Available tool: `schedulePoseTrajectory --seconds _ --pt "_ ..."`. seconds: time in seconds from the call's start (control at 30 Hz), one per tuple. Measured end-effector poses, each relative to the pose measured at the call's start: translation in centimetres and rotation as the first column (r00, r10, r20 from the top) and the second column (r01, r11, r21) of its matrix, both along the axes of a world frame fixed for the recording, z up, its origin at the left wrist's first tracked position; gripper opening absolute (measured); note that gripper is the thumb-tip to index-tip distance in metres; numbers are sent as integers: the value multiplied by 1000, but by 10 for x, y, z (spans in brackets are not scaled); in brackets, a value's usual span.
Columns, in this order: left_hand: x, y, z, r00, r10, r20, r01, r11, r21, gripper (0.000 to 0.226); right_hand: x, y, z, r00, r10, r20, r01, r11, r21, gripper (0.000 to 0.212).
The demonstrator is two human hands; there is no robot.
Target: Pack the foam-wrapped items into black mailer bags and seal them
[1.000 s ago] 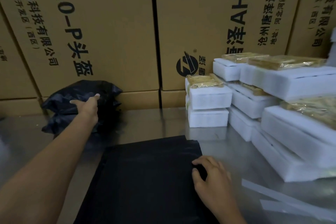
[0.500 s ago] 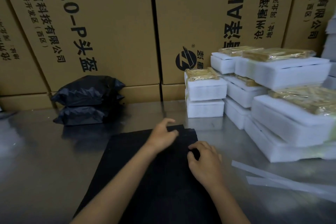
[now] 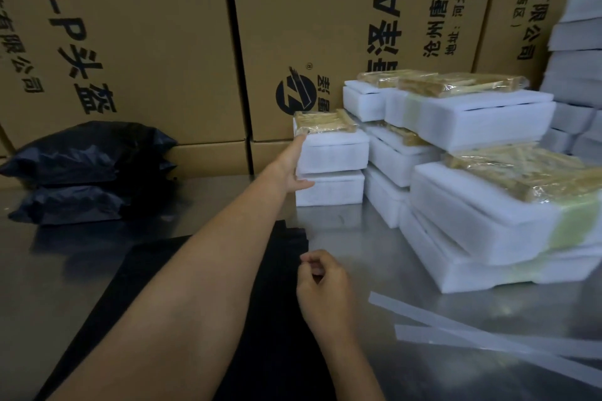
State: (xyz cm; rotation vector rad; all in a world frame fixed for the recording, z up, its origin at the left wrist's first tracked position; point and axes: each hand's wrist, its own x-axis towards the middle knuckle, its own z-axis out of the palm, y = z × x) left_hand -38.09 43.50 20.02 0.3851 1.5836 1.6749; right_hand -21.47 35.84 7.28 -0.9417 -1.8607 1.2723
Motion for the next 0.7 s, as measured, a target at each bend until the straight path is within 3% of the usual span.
schedulePoseTrajectory --seconds 0.13,0.23,0.33,0.47,0.53,0.6,0.7 --pt "-8 14 -6 996 83 31 -82 996 -32 76 -1 3 -2 1000 9 -3 -9 1000 9 18" --pt "-7 19 -4 997 73 -12 -73 997 -30 62 0 3 -2 1000 10 10 -10 1000 8 16" --pt "4 17 5 999 46 23 -47 997 58 41 0 5 -2 1000 10 -3 -10 1000 -4 16" --pt "31 -10 -1 993 37 111 -58 981 186 32 2 5 1 998 -12 -58 10 999 -32 12" --pt "46 -41 -14 987 53 153 -93 960 265 29 6 9 10 985 -49 -164 23 988 -152 9" --pt "64 -79 -29 984 52 172 -107 939 326 30 14 15 23 939 -42 -342 -85 934 -348 35" --pt "96 -137 -51 993 29 115 -64 947 313 46 28 11 33 869 16 -495 -251 876 -412 79"
